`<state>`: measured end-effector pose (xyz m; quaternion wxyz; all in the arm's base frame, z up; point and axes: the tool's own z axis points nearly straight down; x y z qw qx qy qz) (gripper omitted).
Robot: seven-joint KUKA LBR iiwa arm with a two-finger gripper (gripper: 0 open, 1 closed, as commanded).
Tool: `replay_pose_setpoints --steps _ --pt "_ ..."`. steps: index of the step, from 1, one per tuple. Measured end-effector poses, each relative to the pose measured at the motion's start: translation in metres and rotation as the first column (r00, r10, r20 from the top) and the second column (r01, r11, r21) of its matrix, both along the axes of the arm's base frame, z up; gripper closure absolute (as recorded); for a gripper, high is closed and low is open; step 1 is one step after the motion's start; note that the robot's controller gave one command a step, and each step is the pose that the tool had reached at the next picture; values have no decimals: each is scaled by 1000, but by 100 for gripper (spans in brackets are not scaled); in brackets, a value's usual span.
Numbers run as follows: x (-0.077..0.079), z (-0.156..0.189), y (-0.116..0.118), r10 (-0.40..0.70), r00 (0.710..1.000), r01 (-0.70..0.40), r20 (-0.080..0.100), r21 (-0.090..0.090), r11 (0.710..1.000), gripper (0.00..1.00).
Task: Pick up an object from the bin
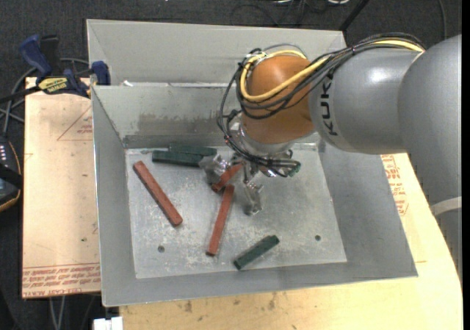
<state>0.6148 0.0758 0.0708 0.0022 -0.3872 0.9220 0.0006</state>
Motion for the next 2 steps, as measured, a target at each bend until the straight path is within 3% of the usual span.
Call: replay_pose_setpoints --steps 1,2 --pt "1 2 0 -1 1000 1 0 0 1000 100" --pt "-3 158 -22 242 970 -242 7 -3 970 100"
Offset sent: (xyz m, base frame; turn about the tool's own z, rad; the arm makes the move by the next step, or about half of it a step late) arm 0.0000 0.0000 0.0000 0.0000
